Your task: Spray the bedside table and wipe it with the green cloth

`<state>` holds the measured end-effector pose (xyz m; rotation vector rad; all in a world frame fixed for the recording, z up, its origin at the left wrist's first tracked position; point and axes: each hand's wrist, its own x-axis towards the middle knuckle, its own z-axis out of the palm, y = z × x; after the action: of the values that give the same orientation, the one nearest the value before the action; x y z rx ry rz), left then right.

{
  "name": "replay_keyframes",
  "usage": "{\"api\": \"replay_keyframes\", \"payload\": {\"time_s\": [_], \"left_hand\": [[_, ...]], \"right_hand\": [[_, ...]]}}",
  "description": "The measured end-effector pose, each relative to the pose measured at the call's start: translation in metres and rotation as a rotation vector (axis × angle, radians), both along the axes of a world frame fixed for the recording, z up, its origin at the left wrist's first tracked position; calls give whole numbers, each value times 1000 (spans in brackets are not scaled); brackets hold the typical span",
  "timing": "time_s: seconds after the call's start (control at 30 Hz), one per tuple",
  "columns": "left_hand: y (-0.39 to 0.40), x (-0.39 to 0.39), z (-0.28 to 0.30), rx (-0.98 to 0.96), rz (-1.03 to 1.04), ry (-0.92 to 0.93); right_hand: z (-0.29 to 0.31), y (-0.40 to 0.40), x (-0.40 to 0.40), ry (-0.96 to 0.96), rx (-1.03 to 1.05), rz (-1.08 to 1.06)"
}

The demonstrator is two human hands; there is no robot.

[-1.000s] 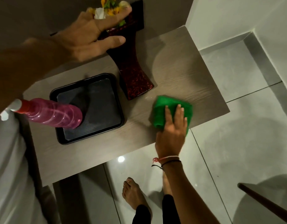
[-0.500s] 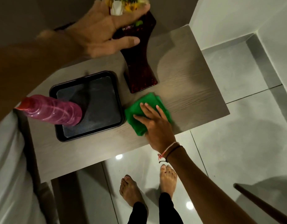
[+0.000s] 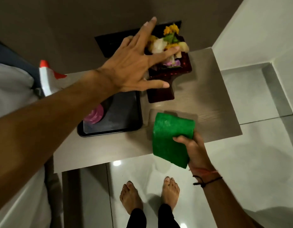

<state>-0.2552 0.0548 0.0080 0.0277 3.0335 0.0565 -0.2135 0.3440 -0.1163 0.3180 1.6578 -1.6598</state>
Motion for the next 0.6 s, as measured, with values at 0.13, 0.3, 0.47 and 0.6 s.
{"api": "replay_keyframes", "payload": {"time_s": [0.13, 0.3, 0.47, 0.6], "left_hand": [[82, 106, -100, 110, 546, -290], [143, 244, -192, 620, 924, -781], [59, 218, -104, 106, 636, -85], [-62, 143, 70, -89, 388, 147]], "right_hand": [[4, -26, -19, -75, -75, 17], [4, -134, -27, -107, -25, 74], [-12, -186, -31, 11, 210, 237], [12, -172, -23, 395, 506, 554]]}}
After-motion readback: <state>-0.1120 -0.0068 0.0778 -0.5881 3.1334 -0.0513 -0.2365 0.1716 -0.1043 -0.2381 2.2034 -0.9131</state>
